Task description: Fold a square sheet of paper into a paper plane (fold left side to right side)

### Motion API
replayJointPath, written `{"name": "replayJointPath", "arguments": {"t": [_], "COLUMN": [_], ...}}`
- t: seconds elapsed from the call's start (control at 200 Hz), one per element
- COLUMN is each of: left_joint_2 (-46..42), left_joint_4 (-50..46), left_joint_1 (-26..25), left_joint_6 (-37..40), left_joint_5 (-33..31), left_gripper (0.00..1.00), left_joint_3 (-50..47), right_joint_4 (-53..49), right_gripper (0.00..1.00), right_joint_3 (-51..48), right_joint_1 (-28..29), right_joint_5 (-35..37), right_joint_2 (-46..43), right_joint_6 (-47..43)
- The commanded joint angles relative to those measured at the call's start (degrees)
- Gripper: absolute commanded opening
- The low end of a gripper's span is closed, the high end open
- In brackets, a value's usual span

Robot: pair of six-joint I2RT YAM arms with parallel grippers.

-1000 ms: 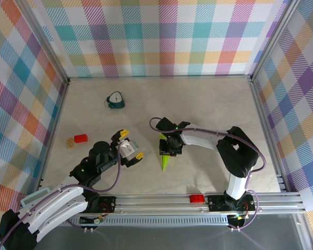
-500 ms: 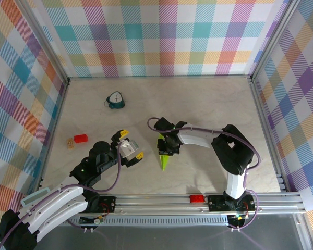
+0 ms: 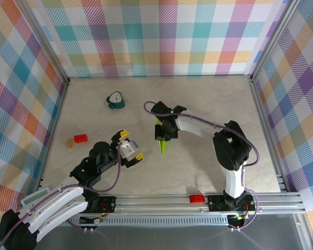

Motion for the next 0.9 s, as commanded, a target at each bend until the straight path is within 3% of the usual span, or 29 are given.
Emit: {"name": "replayJointPath", "arguments": {"t": [0.0,0.23,0.495,0.895], "left_joint_2": [-0.82,-0.22,-0.32,0.18], "left_joint_4": [0.29,1.16,4.65,4.36], "left_joint_1": [0.41,0.38,0.38,0.38], "left_joint_6": [0.02,-1.75,-3.96,-3.61], "left_joint_5": [0.97,4.22,3.74,3.92], "left_gripper": [1.00,1.00,1.00,1.00], "left_joint_3": [-0.81,-1.07,-1.94,-1.78], "right_joint_4": [-10.62,-15.13,-19.36,-19.38], "right_gripper": [0.00,0.01,0.01,0.08], "right_joint_3": [7.29,21.89,32.08,33.61], "right_joint_1": [-3.46,-7.94,-8.70,-8.70], "right_joint_5": [5.43,4.60,2.89,1.26], "right_joint_2": [4.88,14.51,23.30,27.91], "right_joint_6": [-6.24,-10.30,-10.89,-9.20]}}
